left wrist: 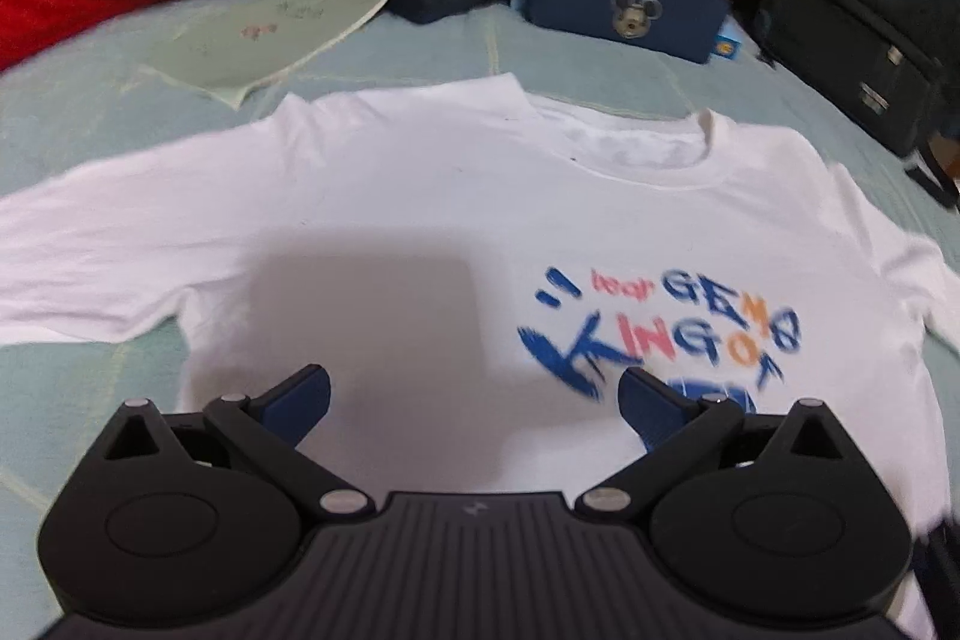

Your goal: Fold clothes

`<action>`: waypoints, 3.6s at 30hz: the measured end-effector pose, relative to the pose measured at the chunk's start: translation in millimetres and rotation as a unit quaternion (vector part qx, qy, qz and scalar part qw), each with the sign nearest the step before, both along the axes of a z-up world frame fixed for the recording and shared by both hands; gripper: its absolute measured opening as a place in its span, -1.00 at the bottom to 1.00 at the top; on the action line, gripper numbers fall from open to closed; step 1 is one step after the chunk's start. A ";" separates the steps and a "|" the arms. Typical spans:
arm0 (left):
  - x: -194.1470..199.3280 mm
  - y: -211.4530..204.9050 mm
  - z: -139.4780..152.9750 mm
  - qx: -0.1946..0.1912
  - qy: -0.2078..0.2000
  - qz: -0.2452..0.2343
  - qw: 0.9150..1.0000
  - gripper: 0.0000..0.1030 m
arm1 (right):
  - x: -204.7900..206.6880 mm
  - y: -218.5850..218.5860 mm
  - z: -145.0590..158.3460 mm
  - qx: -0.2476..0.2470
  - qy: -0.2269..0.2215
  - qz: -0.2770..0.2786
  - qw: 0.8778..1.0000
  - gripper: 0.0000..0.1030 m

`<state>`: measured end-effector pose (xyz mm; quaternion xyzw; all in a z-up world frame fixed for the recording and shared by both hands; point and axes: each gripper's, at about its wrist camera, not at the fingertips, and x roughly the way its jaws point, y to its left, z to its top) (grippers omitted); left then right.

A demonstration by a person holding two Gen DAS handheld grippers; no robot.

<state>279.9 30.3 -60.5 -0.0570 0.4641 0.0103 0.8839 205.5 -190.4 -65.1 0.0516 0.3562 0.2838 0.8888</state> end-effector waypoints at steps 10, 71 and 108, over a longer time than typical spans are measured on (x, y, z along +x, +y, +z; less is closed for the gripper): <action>-56.9 -5.9 16.5 0.064 -0.061 -0.077 0.993 0.97 | 2.5 13.4 6.3 -0.026 0.019 -0.012 0.999 1.00; -123.6 -119.1 -0.2 0.011 -0.139 -0.198 0.970 0.98 | 28.4 -407.1 -40.3 0.147 -0.016 -0.373 0.916 1.00; -113.0 -102.5 -12.5 0.044 -0.132 -0.183 0.973 0.98 | 45.8 -406.4 18.1 -0.012 0.006 -0.494 0.869 0.40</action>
